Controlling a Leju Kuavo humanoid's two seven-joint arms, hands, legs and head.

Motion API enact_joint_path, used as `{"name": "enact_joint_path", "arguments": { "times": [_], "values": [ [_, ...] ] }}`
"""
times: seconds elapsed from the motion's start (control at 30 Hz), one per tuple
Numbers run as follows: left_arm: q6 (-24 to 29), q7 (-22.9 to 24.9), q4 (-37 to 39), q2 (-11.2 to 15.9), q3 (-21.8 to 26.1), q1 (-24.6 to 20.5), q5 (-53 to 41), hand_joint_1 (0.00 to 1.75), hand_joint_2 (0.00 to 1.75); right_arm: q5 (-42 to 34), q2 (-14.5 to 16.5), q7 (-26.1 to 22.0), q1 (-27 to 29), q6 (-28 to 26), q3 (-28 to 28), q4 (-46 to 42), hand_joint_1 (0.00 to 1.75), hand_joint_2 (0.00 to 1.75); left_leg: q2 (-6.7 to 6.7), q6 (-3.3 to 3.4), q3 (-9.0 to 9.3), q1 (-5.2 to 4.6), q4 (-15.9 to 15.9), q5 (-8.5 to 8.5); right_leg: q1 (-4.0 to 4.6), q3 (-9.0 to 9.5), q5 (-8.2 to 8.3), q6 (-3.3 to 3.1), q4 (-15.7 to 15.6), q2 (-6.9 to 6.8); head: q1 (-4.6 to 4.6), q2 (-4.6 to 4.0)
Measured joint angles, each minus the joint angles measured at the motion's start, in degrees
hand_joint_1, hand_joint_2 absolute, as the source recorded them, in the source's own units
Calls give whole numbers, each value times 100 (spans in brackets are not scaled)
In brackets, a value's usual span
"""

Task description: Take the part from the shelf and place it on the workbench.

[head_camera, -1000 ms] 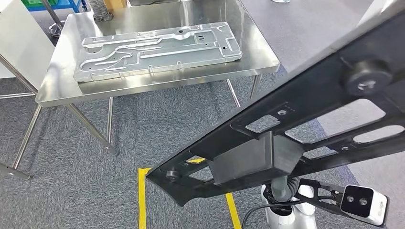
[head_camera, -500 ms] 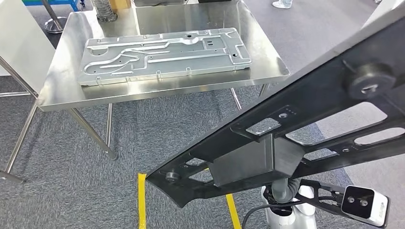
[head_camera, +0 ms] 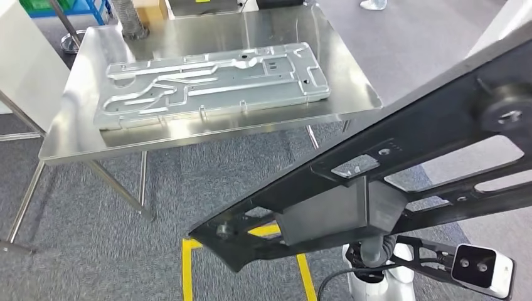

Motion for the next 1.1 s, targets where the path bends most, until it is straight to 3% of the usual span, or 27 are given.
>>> {"name": "enact_joint_path", "arguments": {
  "times": [0.07,0.1,0.17,0.23,0.37,0.43,0.53,0.57,0.6,0.63,0.7,0.77,0.87,0.93,1.03,1.07,1.1],
  "values": [
    [1,-4,0,8,0,18,0,0,175,-28,7,1,4,4,-10,1,175,175,1,-56,-355,47,389,-156,-13,86,-85,15,3,12,0,0],
    [1,-6,0,9,0,27,-1,0,175,-40,7,1,6,9,-20,0,175,175,2,-76,-407,68,314,-73,-24,143,-131,31,5,18,0,0],
    [1,-10,0,9,0,40,-1,0,175,-67,15,1,9,27,-48,-2,175,175,12,-100,-256,105,-362,455,-46,280,-237,78,7,23,0,0],
    [-1,-12,0,10,-1,44,-1,0,175,-107,33,0,18,58,-81,-14,175,175,26,-82,-85,99,-953,804,-51,383,-330,143,13,22,1,0],
    [0,-16,0,13,0,53,3,0,175,-157,54,0,39,128,-138,-87,175,175,14,65,0,71,-1088,867,-54,406,-390,278,101,22,1,0],
    [-1,-17,-1,11,0,40,6,0,175,-167,55,-1,36,125,-155,-117,175,175,4,128,72,83,-1123,837,-68,221,-456,323,470,18,1,0],
    [-2,-17,-1,12,0,22,8,0,175,-174,56,-4,38,108,-186,-132,175,175,4,196,156,72,-1137,753,-81,-462,-835,368,1503,17,1,0],
    [-2,-17,-1,12,0,23,8,0,175,-175,56,-4,40,99,-197,-131,175,175,2,203,190,63,-1137,719,-84,-638,-890,371,1695,17,1,0],
    [-2,-17,-1,12,0,26,8,0,175,-176,55,-3,40,88,-205,-131,175,175,-3,205,234,54,-1137,683,-84,-724,-829,362,1705,16,1,0],
    [-2,-17,-1,11,0,27,8,0,175,-177,55,-3,39,72,-209,-131,175,175,-10,204,289,45,-1137,644,-81,-699,-640,341,1501,16,1,0],
    [-2,-17,0,3,0,26,7,0,175,-182,56,-4,36,39,-211,-137,175,175,-19,186,413,29,-1140,558,-49,-452,-129,263,746,15,1,0],
    [-2,-17,0,-9,0,19,4,0,175,-193,56,-3,30,21,-214,-146,175,175,-20,136,474,19,-1149,488,0,-276,51,192,231,12,4,0],
    [-2,-17,-1,-11,0,14,-1,0,175,-210,62,-3,42,27,-223,-178,175,175,-8,36,511,7,-1107,455,0,-198,60,121,111,17,4,0],
    [-5,-17,-1,-12,-2,0,-7,0,175,-213,83,-3,42,42,-230,-210,175,175,-3,-3,414,13,-819,390,-32,-84,42,67,62,11,3,0],
    [-6,-17,-1,-12,-4,-5,-19,0,175,-210,120,-2,50,68,-239,-230,175,175,-1,-77,-172,41,177,11,-35,37,-45,17,40,1,2,0],
    [-4,-17,-1,-9,-4,3,-21,0,175,-209,127,-1,58,81,-243,-231,175,175,0,-102,-362,49,420,-92,-35,71,-79,16,40,7,2,0],
    [-3,-17,-1,-9,-4,11,-24,0,175,-208,134,1,63,92,-248,-231,175,175,0,-119,-474,54,485,-90,-36,113,-116,20,41,14,2,0]
  ]
}}
